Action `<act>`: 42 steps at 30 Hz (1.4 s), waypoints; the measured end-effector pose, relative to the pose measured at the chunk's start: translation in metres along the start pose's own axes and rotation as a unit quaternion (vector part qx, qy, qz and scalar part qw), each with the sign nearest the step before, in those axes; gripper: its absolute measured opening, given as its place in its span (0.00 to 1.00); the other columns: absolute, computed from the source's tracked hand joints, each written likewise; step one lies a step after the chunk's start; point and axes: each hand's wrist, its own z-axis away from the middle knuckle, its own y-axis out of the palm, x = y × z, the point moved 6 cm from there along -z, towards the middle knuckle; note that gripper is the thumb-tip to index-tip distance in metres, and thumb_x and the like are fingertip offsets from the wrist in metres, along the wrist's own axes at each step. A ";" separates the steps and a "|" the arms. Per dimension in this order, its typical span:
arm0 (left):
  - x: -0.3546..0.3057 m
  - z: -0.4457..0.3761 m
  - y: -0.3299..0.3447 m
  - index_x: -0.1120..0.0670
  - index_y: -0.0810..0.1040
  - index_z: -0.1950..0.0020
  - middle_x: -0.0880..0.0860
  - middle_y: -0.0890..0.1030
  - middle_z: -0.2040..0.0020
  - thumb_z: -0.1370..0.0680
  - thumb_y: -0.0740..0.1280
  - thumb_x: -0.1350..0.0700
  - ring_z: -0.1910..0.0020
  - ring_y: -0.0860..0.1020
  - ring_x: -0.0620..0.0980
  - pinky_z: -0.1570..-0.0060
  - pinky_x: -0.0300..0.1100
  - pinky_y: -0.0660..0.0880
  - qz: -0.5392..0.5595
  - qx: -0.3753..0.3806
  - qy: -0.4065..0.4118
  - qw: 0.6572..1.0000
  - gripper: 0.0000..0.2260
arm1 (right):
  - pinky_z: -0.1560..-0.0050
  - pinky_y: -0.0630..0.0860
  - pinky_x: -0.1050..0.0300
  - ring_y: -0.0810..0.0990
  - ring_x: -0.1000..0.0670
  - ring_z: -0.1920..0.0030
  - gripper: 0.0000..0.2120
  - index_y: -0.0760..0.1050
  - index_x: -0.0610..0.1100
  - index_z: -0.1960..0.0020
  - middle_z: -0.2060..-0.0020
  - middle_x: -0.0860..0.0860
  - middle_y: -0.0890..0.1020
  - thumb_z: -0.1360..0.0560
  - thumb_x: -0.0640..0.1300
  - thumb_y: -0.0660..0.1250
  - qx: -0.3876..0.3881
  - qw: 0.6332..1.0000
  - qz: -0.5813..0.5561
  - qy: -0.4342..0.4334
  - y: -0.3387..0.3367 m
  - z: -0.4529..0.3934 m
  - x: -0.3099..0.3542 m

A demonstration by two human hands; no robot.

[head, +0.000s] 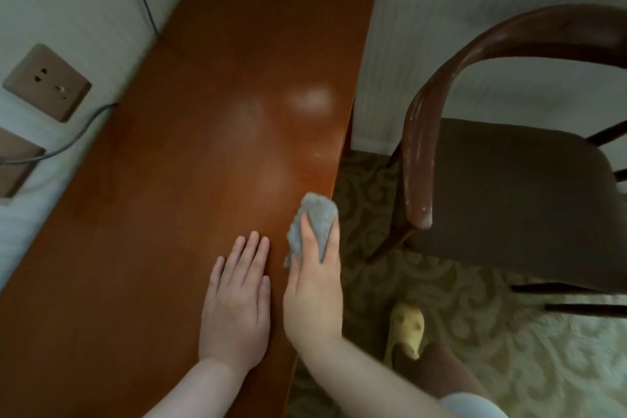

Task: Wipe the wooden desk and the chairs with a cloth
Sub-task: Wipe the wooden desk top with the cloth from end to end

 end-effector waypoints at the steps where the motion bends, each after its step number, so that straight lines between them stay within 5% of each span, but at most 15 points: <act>1: 0.000 0.001 0.001 0.47 0.57 0.23 0.44 0.58 0.23 0.17 0.45 0.48 0.23 0.49 0.40 0.25 0.45 0.49 -0.004 0.000 0.003 1.000 0.22 | 0.30 0.66 0.60 0.54 0.52 0.23 0.29 0.46 0.63 0.22 0.21 0.52 0.42 0.18 0.48 0.55 0.024 1.000 -0.005 0.003 0.002 0.020 -0.001; 10: 0.000 0.023 -0.004 0.50 0.65 0.26 0.48 0.67 0.26 0.17 0.49 0.51 0.24 0.58 0.46 0.26 0.49 0.56 0.024 -0.047 -0.023 0.998 0.20 | 0.38 0.74 0.47 0.64 0.43 0.28 0.28 0.47 0.57 0.21 0.22 0.46 0.47 0.17 0.47 0.55 0.016 0.998 0.040 0.041 -0.011 -0.093 -0.004; 14: 0.019 0.076 0.003 0.48 0.62 0.24 0.45 0.63 0.25 0.17 0.47 0.49 0.23 0.54 0.43 0.24 0.44 0.49 0.000 -0.011 -0.028 1.000 0.21 | 0.40 0.77 0.51 0.67 0.44 0.29 0.34 0.42 0.60 0.22 0.22 0.44 0.50 0.18 0.44 0.58 -0.006 0.999 0.049 0.000 -0.001 -0.013 -0.007; 19: 0.032 0.132 0.006 0.49 0.63 0.24 0.46 0.63 0.24 0.17 0.44 0.47 0.23 0.54 0.43 0.26 0.39 0.45 -0.011 0.030 -0.059 0.998 0.23 | 0.54 0.81 0.60 0.73 0.49 0.33 0.43 0.28 0.68 0.28 0.21 0.47 0.47 0.20 0.48 0.61 0.065 0.997 0.042 -0.012 0.014 0.115 -0.008; 21: 0.029 0.138 0.006 0.48 0.61 0.23 0.45 0.62 0.24 0.17 0.44 0.48 0.23 0.52 0.42 0.26 0.38 0.44 -0.003 0.019 -0.070 0.997 0.22 | 0.51 0.80 0.56 0.72 0.46 0.32 0.41 0.27 0.67 0.29 0.21 0.47 0.46 0.19 0.47 0.58 0.059 0.998 0.033 -0.003 0.012 0.083 -0.010; 25: 0.027 0.139 0.003 0.47 0.59 0.23 0.44 0.60 0.24 0.17 0.47 0.50 0.23 0.52 0.42 0.25 0.39 0.44 -0.008 -0.017 -0.068 0.997 0.21 | 0.48 0.76 0.51 0.68 0.45 0.33 0.32 0.40 0.61 0.22 0.22 0.48 0.45 0.17 0.47 0.55 0.081 0.993 0.042 0.071 0.000 -0.006 -0.007; 31: 0.026 0.141 0.003 0.46 0.60 0.24 0.43 0.61 0.24 0.17 0.46 0.48 0.23 0.52 0.41 0.25 0.44 0.51 0.008 -0.048 -0.059 0.997 0.21 | 0.37 0.71 0.60 0.64 0.47 0.28 0.34 0.36 0.56 0.22 0.21 0.45 0.44 0.18 0.46 0.55 0.070 0.992 0.100 -0.029 0.015 0.105 -0.005; 34: 0.027 0.140 0.004 0.47 0.61 0.24 0.44 0.63 0.24 0.17 0.47 0.48 0.23 0.54 0.42 0.25 0.45 0.52 -0.002 -0.053 -0.050 0.997 0.21 | 0.46 0.77 0.63 0.68 0.50 0.29 0.34 0.31 0.61 0.24 0.22 0.47 0.39 0.18 0.51 0.54 0.126 0.988 0.075 -0.038 0.020 0.154 -0.013; 36: 0.027 0.140 0.004 0.46 0.61 0.23 0.44 0.62 0.24 0.17 0.45 0.48 0.23 0.53 0.42 0.26 0.44 0.51 -0.009 -0.055 -0.051 0.997 0.22 | 0.51 0.80 0.59 0.72 0.49 0.33 0.34 0.33 0.63 0.24 0.22 0.47 0.39 0.18 0.52 0.55 0.119 0.991 0.059 -0.002 0.017 0.135 -0.012; 42: 0.028 0.140 0.003 0.45 0.60 0.24 0.43 0.62 0.24 0.17 0.47 0.48 0.24 0.52 0.41 0.26 0.42 0.48 -0.010 -0.068 -0.055 0.996 0.21 | 0.46 0.77 0.49 0.69 0.45 0.33 0.30 0.38 0.60 0.22 0.22 0.46 0.42 0.17 0.53 0.52 0.088 0.991 0.077 0.060 0.013 0.067 -0.005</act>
